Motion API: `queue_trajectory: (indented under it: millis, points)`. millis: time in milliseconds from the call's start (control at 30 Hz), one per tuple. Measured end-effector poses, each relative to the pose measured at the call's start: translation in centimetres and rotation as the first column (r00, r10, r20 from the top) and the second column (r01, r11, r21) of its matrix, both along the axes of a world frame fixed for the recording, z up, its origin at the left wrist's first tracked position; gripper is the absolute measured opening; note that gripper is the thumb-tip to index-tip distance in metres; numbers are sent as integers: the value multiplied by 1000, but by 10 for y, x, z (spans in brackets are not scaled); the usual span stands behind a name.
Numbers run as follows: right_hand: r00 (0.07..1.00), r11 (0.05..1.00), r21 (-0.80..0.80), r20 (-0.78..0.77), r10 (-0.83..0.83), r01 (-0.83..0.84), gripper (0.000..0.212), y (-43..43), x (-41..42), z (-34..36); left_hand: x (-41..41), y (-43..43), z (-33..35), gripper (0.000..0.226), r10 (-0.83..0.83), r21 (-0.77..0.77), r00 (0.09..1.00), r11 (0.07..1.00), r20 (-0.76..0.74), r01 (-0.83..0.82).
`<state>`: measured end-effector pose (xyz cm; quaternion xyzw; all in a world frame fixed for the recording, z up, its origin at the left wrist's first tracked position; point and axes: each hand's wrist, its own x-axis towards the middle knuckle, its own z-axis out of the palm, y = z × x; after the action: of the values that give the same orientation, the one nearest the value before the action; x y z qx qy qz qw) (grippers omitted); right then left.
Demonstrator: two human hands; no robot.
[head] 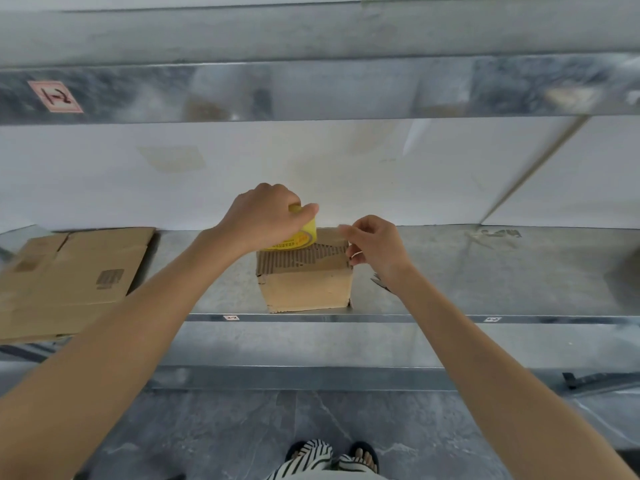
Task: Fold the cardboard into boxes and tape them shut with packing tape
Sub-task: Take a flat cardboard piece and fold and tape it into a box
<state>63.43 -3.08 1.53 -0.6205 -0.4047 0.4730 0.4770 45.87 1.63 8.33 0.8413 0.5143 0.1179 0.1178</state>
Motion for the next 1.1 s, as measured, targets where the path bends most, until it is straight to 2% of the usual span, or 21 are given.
queue_trajectory:
  millis: [133,233,367,467,667,867,1100]
  points:
    - [1000,999,-32,-21,23,-24,22,3,2,-2,-1,1,6,38,1,-140,1000,990,11,0]
    - [996,999,-31,-83,7,-10,24,4,4,-1,-16,4,8,37,23,-300,992,954,127,17]
    - [988,1000,-24,-155,17,-21,24,2,9,1,-38,-1,1,43,87,-388,953,921,291,35]
    - [983,999,-3,-177,39,-40,24,0,11,2,-47,-8,-9,50,104,-374,921,926,376,48]
    - [979,1000,22,-204,7,-3,26,-3,13,-1,-41,-16,-14,40,91,-315,903,948,419,51]
    - [970,998,19,-238,-48,54,25,-6,25,-7,-43,-10,-22,60,96,-251,919,968,383,4]
    - [965,999,-36,-263,-18,8,24,-10,25,-25,-37,-12,-31,45,190,-316,853,948,486,-31]
